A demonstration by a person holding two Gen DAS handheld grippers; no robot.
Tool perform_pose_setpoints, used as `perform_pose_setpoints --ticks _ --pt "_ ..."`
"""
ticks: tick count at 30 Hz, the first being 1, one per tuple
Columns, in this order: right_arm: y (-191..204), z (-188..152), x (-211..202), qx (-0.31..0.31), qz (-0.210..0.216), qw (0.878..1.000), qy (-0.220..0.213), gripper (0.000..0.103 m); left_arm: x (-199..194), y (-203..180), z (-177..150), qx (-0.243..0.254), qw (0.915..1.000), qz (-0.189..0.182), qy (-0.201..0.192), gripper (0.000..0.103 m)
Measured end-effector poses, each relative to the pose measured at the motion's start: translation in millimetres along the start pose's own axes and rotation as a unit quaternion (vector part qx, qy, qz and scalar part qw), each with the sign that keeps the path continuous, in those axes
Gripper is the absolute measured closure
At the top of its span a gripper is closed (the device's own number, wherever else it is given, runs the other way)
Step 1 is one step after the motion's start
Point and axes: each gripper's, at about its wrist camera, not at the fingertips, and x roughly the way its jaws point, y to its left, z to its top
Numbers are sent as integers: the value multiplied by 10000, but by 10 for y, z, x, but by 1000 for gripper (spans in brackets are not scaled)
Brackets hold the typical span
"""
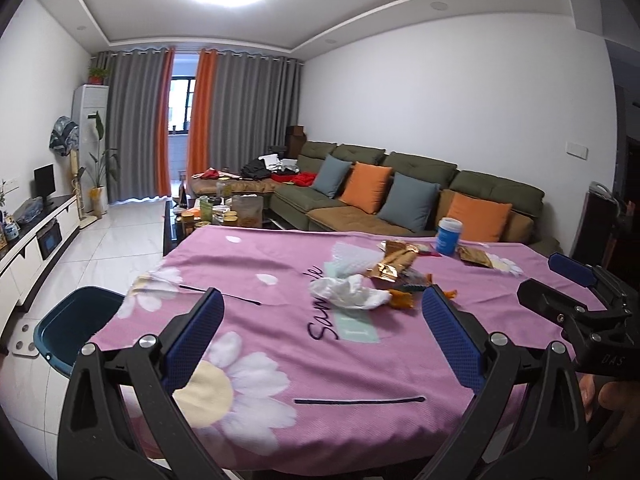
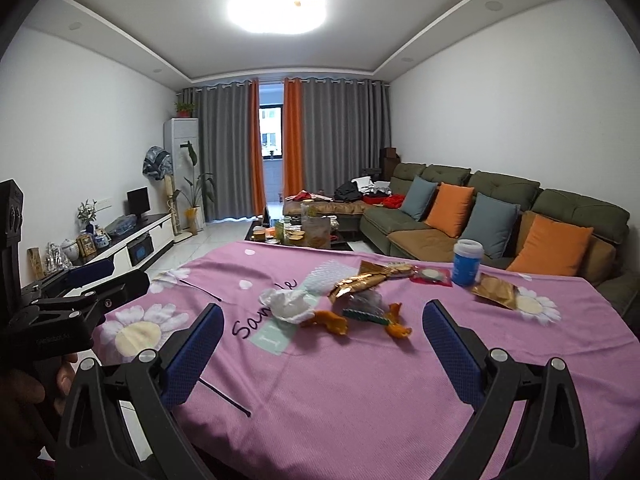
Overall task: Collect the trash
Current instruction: 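Move both tools back over the table toward the remaining tissue and wrappers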
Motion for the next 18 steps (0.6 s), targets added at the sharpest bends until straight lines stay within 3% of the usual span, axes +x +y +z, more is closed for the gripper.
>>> perform_pose_setpoints --ticks 10,18 --pt "-219 -71 -72 269 -149 9995 42 7 43 -116 -36 152 9996 -228 101 5" --pt "-403 50 272 473 -169 9984 270 7 469 -73 62 210 9991 -278 259 5"
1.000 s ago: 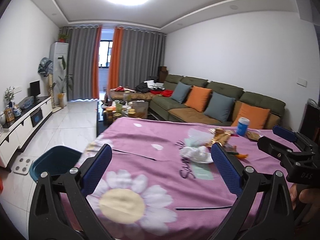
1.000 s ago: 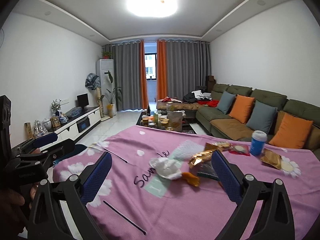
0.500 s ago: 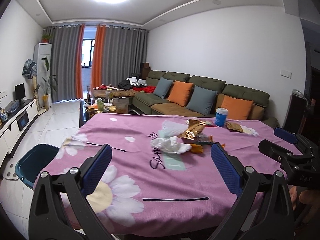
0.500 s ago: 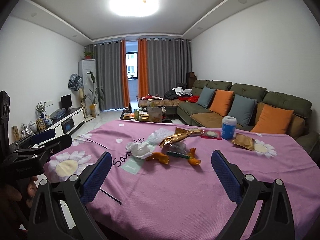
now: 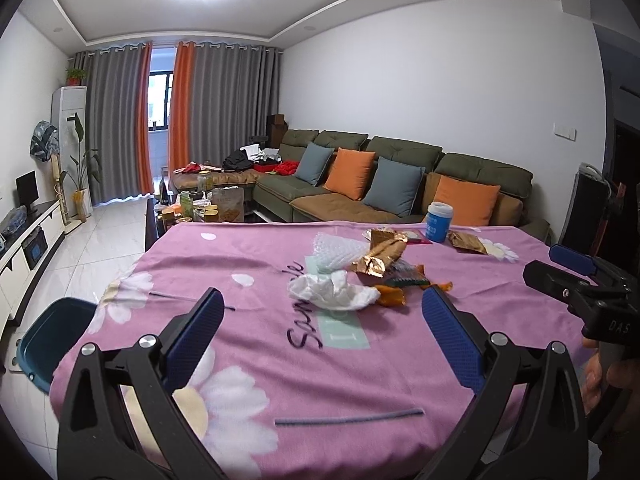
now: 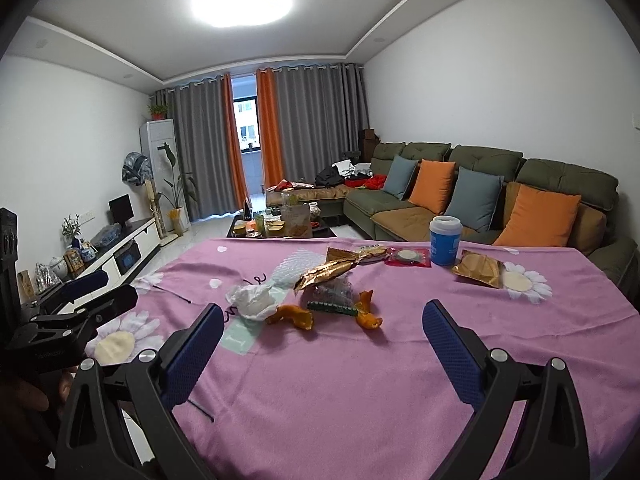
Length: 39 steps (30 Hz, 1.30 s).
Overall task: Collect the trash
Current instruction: 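Move both tools back over the table toward the remaining tissue and wrappers, then grasp the crumpled tissue with the left tool while the right tool grasps a gold wrapper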
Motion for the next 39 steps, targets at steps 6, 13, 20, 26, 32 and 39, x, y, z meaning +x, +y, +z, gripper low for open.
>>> perform_pose_setpoints --ticks 6,13,20,26,32,39 --pt "-109 171 523 50 16 9995 320 7 479 74 142 32 9998 -39 205 5" --pt "-198 364 1179 40 59 9974 712 7 1080 111 247 76 9984 -139 544 5" --pt "-285 431 1809 246 238 9920 1213 7 1676 191 268 -23 9941 -262 1052 5" --pt "-278 442 2190 389 326 9867 1543 11 2126 289 173 -351 9841 -478 1677 5" --pt "-305 399 2447 578 401 9800 1860 20 2478 385 26 -788 9698 -690 2204 15" --pt "-373 365 2523 844 616 9750 1960 55 2623 330 -75 -814 9629 -824 2436 42"
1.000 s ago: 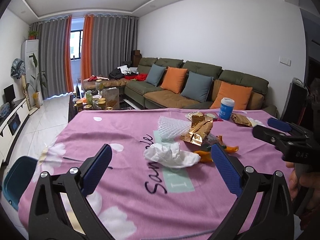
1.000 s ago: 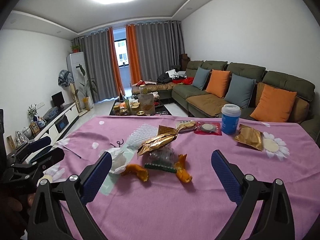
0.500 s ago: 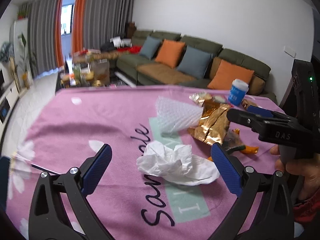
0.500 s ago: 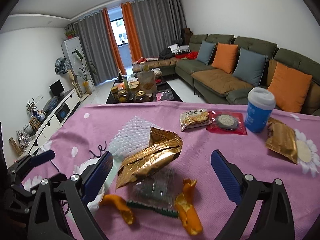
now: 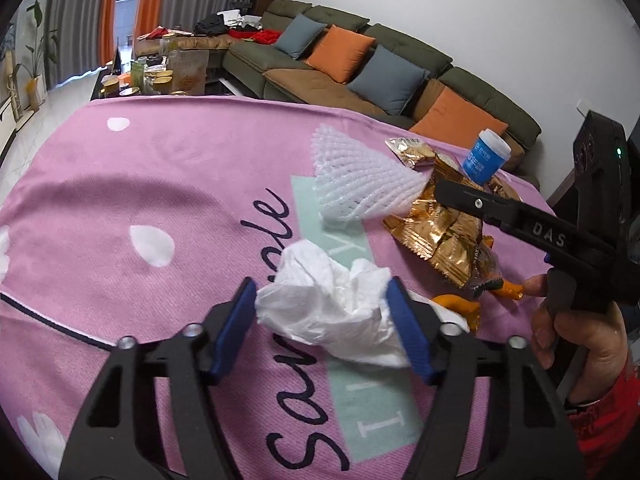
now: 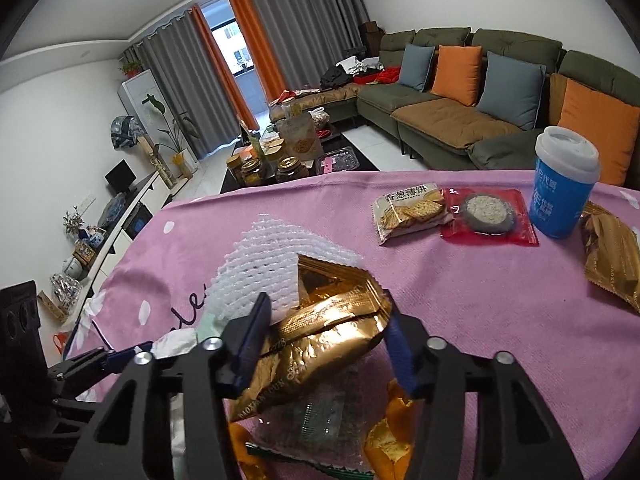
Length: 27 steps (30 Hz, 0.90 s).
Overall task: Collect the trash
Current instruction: 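Grasp the crumpled tissue with the left tool while the right tool grasps a gold wrapper, then carry the tissue and gold wrapper over the teal bin and open both tools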
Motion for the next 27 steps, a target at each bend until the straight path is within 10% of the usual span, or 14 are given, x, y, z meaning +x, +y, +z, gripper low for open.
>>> perform_pose_setpoints --ticks 8,27 --pt "47 36 -158 72 160 9995 -268 91 -22 -83 -49 92 9995 -297 24 88" --pt "831 101 -867 -616 542 9897 -1176 99 -1405 195 -260 -115 9884 43 -1515 90"
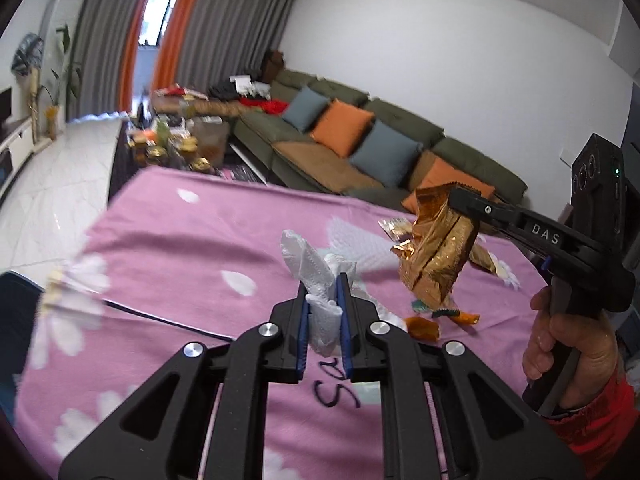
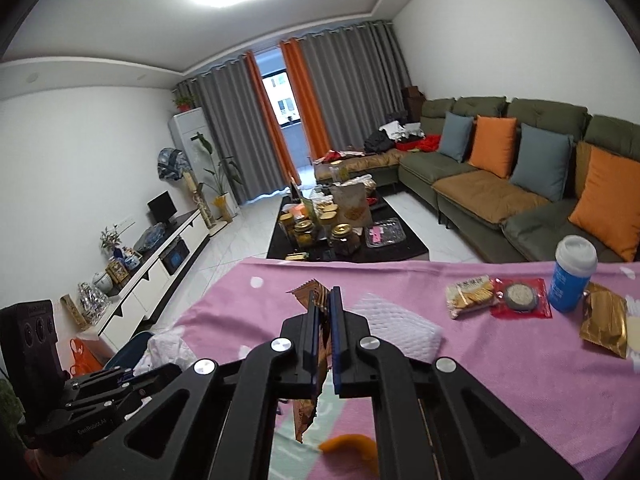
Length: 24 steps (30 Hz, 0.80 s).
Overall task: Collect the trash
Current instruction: 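Carry the tissue and gold wrapper over the teal bin and open both tools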
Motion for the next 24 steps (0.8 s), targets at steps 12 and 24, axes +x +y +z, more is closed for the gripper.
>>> perform_pose_setpoints --ticks 12,24 --pt "972 -48 -35 -636 596 9962 -34 99 -1079 444 -88 -159 9961 527 -689 90" --pt "1876 -160 52 -1135 1278 9853 44 99 -2004 904 -334 -435 9836 1329 -1136 90"
